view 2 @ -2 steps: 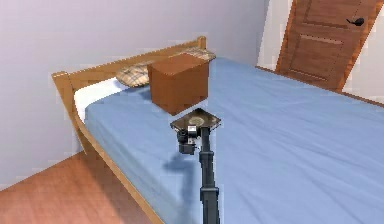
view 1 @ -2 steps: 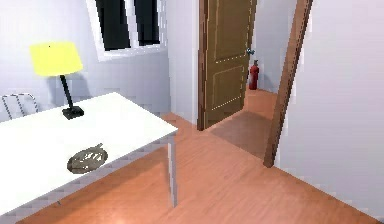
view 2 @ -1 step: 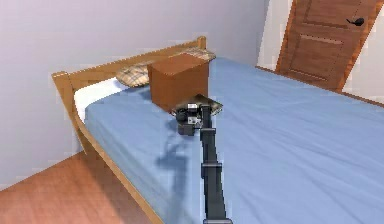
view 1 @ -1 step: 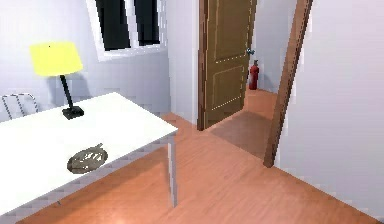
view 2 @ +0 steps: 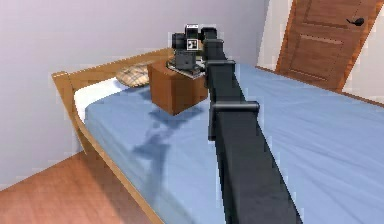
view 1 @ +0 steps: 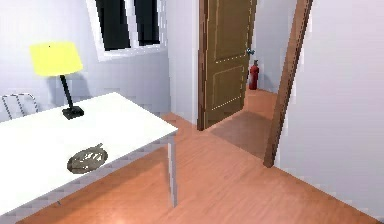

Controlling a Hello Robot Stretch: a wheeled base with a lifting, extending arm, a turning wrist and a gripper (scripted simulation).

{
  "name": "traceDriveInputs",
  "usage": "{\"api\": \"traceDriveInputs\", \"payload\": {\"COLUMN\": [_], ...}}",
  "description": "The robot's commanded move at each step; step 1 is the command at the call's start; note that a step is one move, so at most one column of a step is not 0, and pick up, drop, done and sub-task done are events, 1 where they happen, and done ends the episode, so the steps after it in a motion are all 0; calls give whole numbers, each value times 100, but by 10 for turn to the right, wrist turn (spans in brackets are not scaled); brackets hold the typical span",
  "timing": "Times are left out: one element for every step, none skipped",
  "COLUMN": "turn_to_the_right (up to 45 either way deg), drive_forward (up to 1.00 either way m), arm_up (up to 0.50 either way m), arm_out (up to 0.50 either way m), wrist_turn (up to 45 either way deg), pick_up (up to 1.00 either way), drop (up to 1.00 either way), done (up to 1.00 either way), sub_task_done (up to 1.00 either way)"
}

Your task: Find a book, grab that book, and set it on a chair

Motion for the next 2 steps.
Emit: {"api": "traceDriveInputs", "payload": {"turn_to_the_right": [0,0], "drive_forward": [0,0], "arm_up": [0,0], "arm_out": [0,0], "wrist_turn": [-450,-450], "pick_up": [0,0], "drop": [0,0], "done": [0,0], "sub_task_done": [0,0]}}
